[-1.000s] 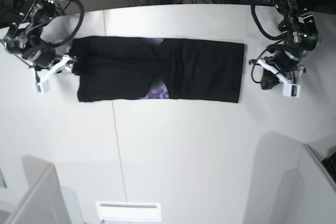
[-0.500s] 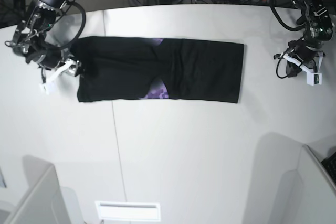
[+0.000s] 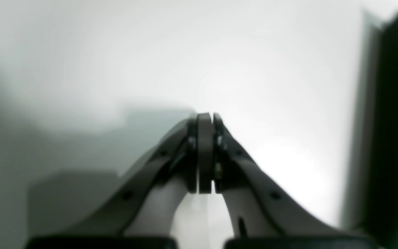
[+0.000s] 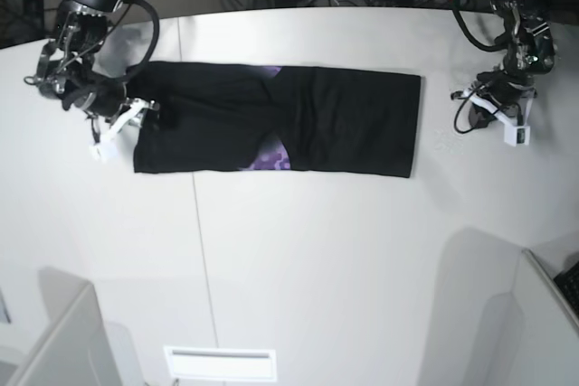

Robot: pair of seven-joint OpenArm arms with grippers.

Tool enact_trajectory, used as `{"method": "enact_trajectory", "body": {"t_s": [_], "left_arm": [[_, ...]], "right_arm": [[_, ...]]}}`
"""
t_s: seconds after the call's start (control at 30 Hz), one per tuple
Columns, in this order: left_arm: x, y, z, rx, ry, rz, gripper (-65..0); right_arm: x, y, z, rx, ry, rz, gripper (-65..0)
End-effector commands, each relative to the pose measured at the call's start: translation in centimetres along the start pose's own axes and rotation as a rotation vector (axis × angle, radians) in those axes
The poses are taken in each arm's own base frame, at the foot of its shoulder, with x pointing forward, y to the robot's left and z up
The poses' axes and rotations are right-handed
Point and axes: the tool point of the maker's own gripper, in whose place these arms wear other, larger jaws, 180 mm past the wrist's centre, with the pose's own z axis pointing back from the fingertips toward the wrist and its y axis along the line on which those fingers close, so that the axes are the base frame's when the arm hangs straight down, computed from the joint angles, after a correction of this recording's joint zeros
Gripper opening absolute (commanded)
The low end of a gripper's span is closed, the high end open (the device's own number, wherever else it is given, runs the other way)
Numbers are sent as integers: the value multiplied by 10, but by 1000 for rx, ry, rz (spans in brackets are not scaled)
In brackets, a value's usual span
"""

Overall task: Fold the T-shirt properly
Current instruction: 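Move both grippers to the strip's two ends and grasp them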

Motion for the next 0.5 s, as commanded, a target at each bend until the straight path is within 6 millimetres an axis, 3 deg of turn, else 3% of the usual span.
{"method": "enact_trajectory", "body": {"t_s": [0.0,0.1,0.13,0.27,0.47], "left_arm": [[13,-4,0,-18,-38,-28,-650],[-1,-29,-12,-63,19,-108,-650],[-7,-39,-15,-78,42,-143,-650],[-16,-73,-30,-137,94,-271,-650],[-29,-111,-36,-212,115,-307,-650]], "right_arm": [[-3,-7,4,-34,37,14,-441],[5,-5,4,-36,26,17,-621],[8,-6,4,-42,21,3,-650],[29,-3,10,-69,-24,-23,-650],[55,20,26,-243,-22,265,-650]]}}
